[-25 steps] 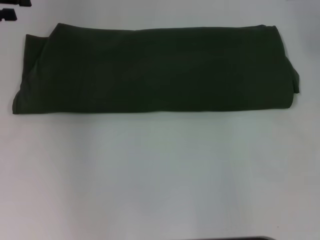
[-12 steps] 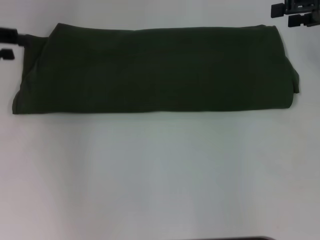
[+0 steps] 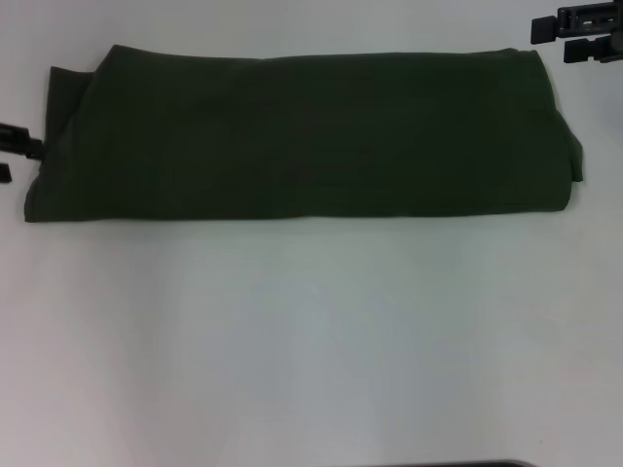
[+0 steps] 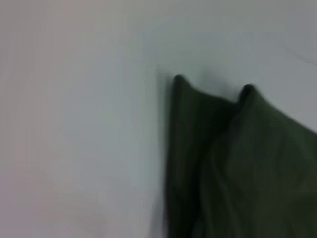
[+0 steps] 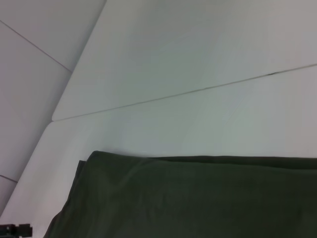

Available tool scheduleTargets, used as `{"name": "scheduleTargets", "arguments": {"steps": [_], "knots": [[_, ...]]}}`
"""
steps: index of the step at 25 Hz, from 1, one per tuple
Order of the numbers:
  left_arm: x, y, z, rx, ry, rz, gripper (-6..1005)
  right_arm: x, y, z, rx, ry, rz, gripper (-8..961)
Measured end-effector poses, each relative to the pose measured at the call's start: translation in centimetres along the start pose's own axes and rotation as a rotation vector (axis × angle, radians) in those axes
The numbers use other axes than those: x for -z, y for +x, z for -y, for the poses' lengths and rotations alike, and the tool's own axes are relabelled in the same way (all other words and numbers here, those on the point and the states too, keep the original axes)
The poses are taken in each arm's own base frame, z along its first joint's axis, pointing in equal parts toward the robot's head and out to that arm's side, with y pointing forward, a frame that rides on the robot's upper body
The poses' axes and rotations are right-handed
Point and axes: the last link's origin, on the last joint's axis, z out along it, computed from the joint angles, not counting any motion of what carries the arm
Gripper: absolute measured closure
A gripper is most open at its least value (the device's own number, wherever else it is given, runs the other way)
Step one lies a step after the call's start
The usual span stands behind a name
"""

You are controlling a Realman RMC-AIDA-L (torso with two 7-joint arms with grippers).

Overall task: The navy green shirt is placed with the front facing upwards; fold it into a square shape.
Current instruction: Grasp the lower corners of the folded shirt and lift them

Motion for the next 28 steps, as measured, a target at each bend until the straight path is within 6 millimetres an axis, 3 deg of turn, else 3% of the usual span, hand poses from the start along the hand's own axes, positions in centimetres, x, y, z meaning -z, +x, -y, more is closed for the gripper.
{"name": "scheduleTargets", "arguments": {"steps": [13,28], "knots": [[-1.8,-1.2,0.7,0.014,0.045,0.039,386,0.0,0.6,0.3,-0.015,-0.001,-0.006,12],[-3.3,-1.9,-0.8,0.001,0.005,0.073,396,0.0,0.7,0.4,-0.018,0.000,-0.005,12]]}}
